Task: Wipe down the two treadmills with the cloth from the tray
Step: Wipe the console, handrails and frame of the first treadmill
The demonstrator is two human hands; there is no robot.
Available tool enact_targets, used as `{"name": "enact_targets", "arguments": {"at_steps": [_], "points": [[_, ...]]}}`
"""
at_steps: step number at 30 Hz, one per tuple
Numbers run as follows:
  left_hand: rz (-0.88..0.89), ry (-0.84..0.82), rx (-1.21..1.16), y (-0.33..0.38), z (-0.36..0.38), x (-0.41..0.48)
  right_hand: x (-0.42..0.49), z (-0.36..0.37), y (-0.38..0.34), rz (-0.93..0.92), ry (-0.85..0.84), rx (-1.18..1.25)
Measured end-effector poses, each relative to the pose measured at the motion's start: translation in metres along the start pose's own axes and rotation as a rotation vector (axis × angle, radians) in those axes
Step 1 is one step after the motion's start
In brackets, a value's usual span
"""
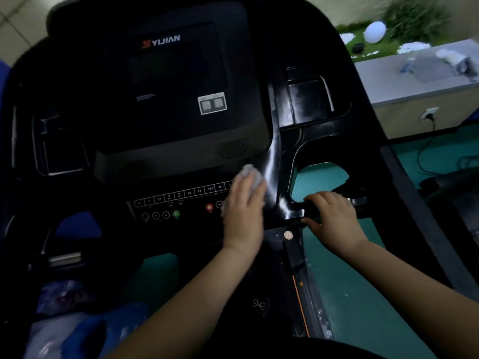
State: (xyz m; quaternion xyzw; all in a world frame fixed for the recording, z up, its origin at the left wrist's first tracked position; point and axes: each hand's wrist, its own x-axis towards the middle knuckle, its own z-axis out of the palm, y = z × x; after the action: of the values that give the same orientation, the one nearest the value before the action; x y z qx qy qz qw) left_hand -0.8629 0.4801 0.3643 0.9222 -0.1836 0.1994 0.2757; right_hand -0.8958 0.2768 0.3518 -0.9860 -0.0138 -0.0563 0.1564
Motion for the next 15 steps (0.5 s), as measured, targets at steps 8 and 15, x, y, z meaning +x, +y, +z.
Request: {"name": "enact_targets", "arguments": {"at_steps": [8, 15], "points": [[0.134, -0.063, -0.058, -0.010, -0.009, -0.014, 0.000, 0.001, 0.002, 0.010, -0.020, -0.017], [-0.600, 0.318, 0.120, -0.116, -0.103, -0.034, 0.002, -0.003, 0.003, 0.023, -0.039, 0.003]]}}
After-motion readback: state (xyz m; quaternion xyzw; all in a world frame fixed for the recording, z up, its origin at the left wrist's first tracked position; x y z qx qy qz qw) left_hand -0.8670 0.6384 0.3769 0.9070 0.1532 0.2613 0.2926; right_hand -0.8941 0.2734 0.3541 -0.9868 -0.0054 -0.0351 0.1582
